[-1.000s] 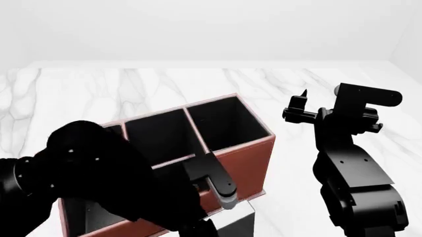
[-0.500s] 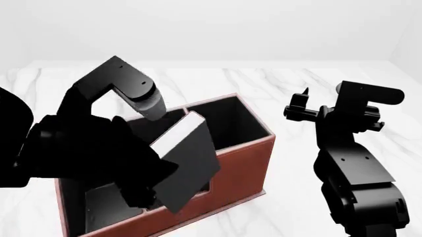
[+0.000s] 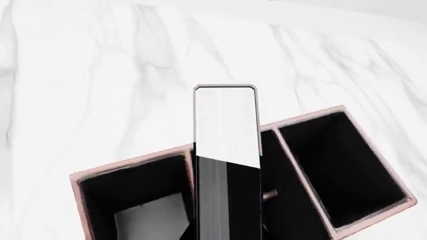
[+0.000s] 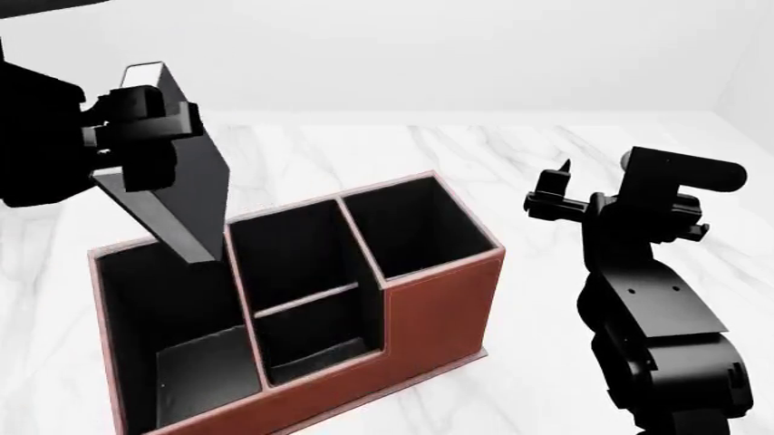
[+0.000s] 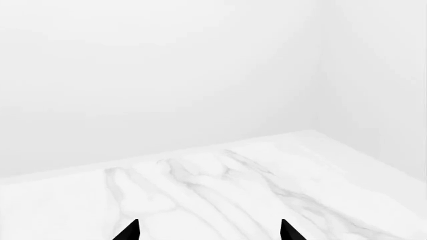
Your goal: Pick up the book and place it in the left compartment of the caddy.
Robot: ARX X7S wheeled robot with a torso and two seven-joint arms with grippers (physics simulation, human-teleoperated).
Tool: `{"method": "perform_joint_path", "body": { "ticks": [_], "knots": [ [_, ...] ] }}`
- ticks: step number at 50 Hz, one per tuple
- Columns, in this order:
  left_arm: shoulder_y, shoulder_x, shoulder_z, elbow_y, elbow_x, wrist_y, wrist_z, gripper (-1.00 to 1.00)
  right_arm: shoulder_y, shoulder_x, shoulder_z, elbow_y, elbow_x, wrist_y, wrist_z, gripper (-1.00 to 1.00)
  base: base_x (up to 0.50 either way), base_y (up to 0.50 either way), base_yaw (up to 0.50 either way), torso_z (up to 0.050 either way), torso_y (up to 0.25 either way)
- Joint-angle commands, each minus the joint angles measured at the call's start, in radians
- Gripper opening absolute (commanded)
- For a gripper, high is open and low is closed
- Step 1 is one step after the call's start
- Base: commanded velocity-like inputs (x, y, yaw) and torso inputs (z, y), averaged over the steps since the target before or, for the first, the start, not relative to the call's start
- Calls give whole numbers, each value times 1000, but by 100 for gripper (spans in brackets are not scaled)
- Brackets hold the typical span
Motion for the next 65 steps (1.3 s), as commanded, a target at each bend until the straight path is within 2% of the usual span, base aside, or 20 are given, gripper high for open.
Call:
{"method": "perform_joint_path", "body": {
  "ticks": [1, 10, 17, 34, 52, 65],
  "knots": [
    [-49, 0, 85, -29, -17, 148, -189, -100, -2, 0, -1, 7, 1, -8, 4, 100, 0, 0, 0, 0, 0],
    [-46, 18, 145, -31, -38, 165, -177, -100, -1, -1, -5, 7, 4, -6, 7, 100, 0, 0, 0, 0, 1],
    [-21, 25, 190, -35, -14, 202, -173, -100, -1, 1, -5, 5, 6, -7, 10, 100, 0, 0, 0, 0, 1],
    [54, 70, 267, -71, 49, 182, -117, -100, 2, 0, -9, 2, 14, -2, 14, 100, 0, 0, 0, 0, 1],
    [132, 120, 299, -142, 126, 183, -11, -100, 2, 4, -12, -11, 23, 5, 19, 100, 0, 0, 0, 1, 2],
    [200, 106, 320, -135, 141, 217, 20, -100, 2, 9, -9, -18, 30, 9, 23, 100, 0, 0, 0, 0, 1]
  ]
}}
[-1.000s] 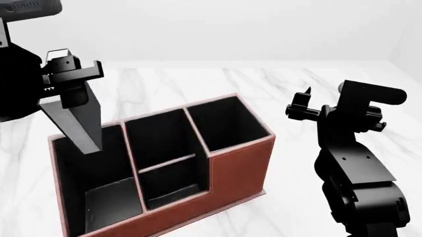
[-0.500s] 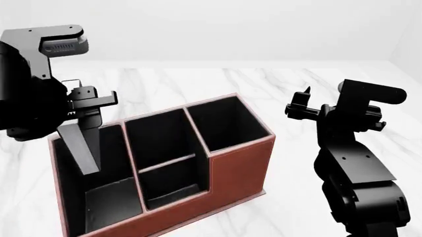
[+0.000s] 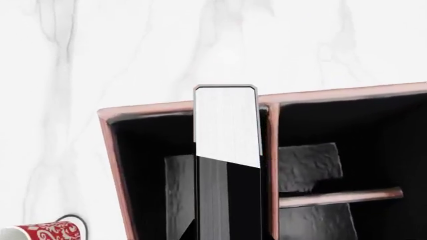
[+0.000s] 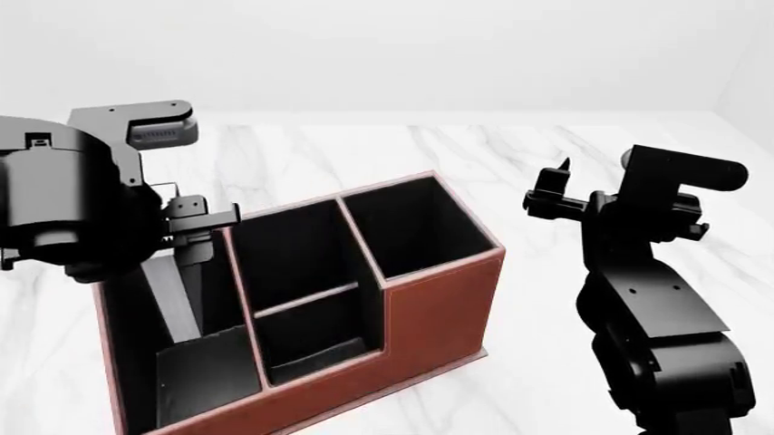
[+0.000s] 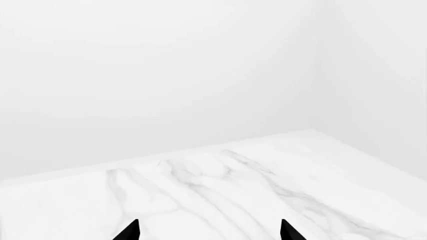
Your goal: Pick up the book and place it in the left compartment of the caddy.
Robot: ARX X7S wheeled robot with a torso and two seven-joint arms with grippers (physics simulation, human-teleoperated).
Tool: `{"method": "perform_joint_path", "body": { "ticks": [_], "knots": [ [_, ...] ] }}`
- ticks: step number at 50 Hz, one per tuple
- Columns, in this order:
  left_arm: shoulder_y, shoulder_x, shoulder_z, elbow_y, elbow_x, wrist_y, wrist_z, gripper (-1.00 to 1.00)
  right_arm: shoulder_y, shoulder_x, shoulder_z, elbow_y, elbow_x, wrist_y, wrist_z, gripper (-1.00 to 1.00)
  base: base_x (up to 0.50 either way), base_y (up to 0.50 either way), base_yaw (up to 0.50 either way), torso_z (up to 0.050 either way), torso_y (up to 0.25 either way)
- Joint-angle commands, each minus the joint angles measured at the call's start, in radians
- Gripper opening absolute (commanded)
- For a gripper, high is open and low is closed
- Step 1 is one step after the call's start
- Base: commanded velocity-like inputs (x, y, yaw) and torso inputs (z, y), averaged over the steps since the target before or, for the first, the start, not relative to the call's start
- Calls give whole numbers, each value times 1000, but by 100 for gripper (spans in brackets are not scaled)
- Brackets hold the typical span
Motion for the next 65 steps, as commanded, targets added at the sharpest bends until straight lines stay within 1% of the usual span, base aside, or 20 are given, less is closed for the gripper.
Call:
{"method": "perform_joint_path", "body": {
  "ticks": [1, 13, 26, 34, 42, 43, 65],
  "knots": [
    [29, -3, 14, -11, 23, 33, 28, -100, 1, 2, -1, -3, 5, 2, 4, 100, 0, 0, 0, 0, 0],
    [68, -4, 29, -16, 38, 44, 48, -100, -1, 3, -1, -1, 9, -4, 4, 100, 0, 0, 0, 0, 2],
    [160, 9, 45, -34, 99, 83, 145, -100, -4, 6, -1, -7, 15, -2, 9, 100, 0, 0, 0, 1, 1],
    [220, 8, 59, -33, 145, 122, 183, -100, -6, 7, 0, -5, 18, -6, 10, 100, 0, 0, 0, 0, 1],
    [237, 8, 65, -39, 158, 131, 191, -100, -7, 10, 1, -10, 23, -2, 12, 100, 0, 0, 0, 0, 1],
    [249, 7, 75, -39, 184, 143, 188, -100, -12, 9, 0, -9, 21, -9, 12, 100, 0, 0, 0, 0, 0],
    [346, 21, 92, -72, 248, 196, 278, -100, -15, 16, 3, -24, 32, -3, 22, 100, 0, 0, 0, 0, 1]
  ]
}}
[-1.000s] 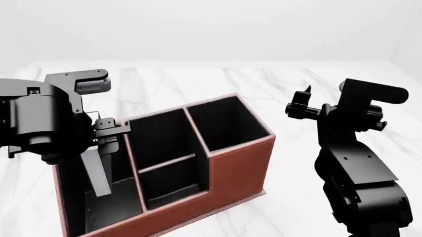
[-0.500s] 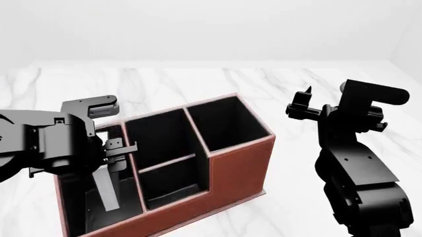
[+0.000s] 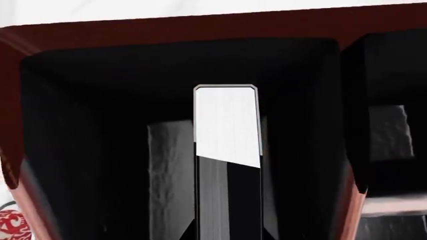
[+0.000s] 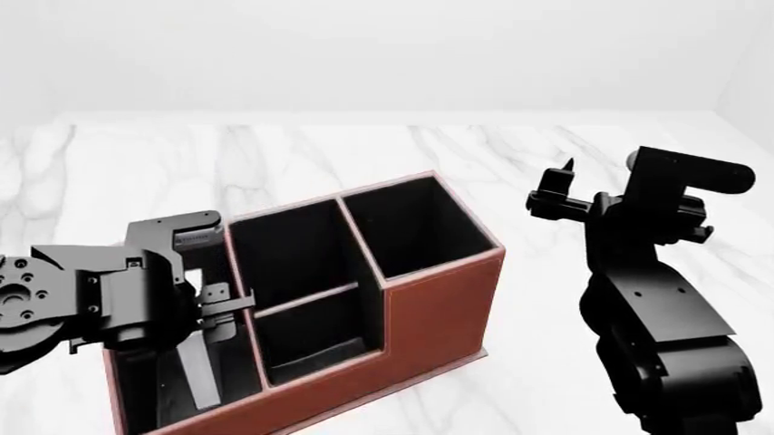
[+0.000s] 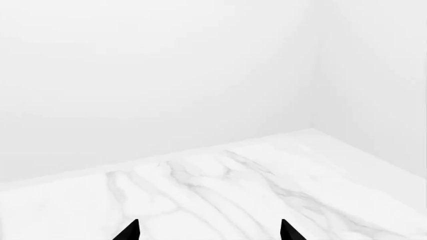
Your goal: Pick up the book and place it in the left compartment of the caddy.
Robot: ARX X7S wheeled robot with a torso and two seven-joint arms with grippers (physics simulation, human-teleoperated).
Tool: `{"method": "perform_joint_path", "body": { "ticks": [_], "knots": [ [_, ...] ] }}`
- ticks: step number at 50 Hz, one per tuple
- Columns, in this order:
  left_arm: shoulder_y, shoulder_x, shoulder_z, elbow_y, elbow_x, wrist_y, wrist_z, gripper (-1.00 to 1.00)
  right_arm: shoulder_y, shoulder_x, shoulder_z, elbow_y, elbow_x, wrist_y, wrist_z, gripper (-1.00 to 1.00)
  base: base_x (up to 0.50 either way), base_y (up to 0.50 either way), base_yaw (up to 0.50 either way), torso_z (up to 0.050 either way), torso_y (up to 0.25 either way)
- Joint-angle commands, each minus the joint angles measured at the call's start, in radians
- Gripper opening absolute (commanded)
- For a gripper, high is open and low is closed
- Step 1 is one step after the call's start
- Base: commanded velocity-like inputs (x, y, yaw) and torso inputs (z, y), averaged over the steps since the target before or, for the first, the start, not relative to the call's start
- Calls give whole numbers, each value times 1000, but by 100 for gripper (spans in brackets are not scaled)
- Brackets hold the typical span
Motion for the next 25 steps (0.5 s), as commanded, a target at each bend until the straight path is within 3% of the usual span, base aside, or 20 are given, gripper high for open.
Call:
{"method": "perform_joint_path", "body": {
  "ticks": [1, 22, 23, 25],
  "knots": [
    [27, 4, 0, -18, 42, 42, 36, -100, -4, 3, 1, -7, 5, 0, 5, 100, 0, 0, 0, 0, 10],
    [52, -4, 2, -19, 66, 55, 60, -100, -5, 6, -3, 1, 9, -6, 7, 100, 0, 0, 0, 0, 1],
    [44, -1, 7, -23, 59, 19, 74, 100, -2, 6, -3, 1, 10, -4, 7, 100, 0, 0, 0, 0, 0],
    [43, 2, 13, -38, 7, 2, 34, 100, -4, 5, -5, 7, 8, -10, 7, 100, 0, 0, 0, 0, 0]
  ]
}}
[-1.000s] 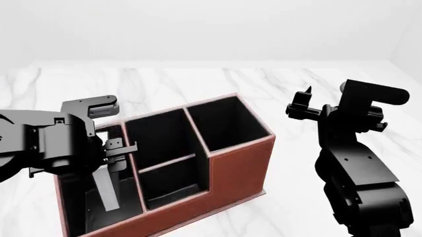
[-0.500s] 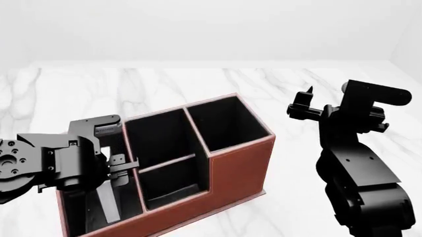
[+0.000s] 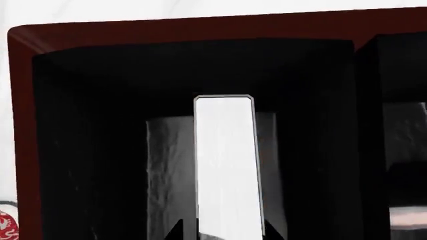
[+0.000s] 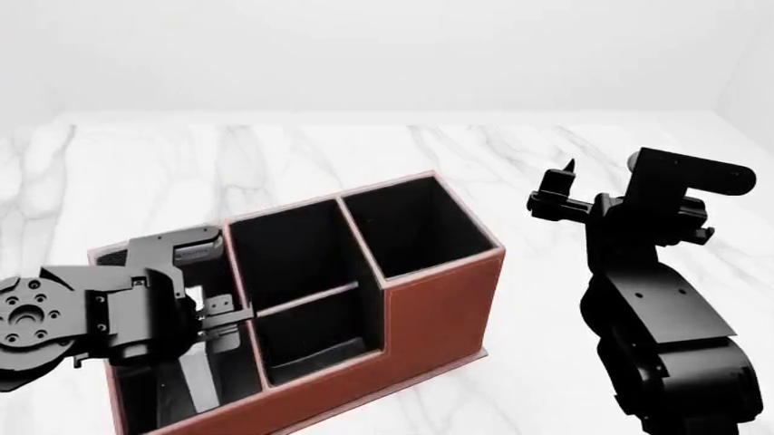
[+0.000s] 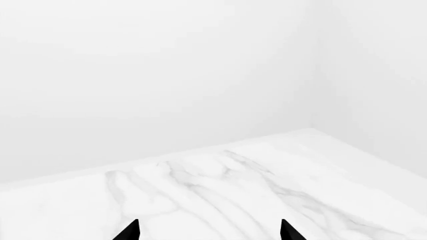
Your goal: Pick up the book and place it in the left compartment of the caddy.
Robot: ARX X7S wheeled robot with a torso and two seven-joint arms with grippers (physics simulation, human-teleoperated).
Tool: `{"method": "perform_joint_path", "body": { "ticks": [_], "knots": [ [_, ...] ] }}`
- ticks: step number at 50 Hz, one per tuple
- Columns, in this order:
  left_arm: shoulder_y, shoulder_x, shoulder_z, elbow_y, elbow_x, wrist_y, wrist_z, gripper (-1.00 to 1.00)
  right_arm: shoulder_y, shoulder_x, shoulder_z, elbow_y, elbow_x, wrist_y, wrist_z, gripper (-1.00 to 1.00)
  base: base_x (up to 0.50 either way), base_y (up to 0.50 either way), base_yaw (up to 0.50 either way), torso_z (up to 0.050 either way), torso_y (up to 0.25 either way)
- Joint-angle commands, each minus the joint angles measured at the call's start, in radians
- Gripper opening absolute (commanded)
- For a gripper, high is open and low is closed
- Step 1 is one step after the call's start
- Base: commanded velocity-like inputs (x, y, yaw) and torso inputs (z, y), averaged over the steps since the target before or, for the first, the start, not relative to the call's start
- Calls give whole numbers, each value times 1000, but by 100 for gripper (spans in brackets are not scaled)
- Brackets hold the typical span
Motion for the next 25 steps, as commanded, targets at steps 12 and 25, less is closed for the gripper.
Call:
{"method": "perform_joint_path", "body": {
  "ticks": [12, 25],
  "knots": [
    [-52, -9, -13, 10, -19, -34, -35, 100, 1, 1, -6, 11, 3, -11, 1, 100, 0, 0, 0, 0, 0],
    [-229, -64, -75, 128, -80, -101, -165, 100, 6, 3, -7, 0, 12, -4, 5, 100, 0, 0, 0, 1, 0]
  ]
}}
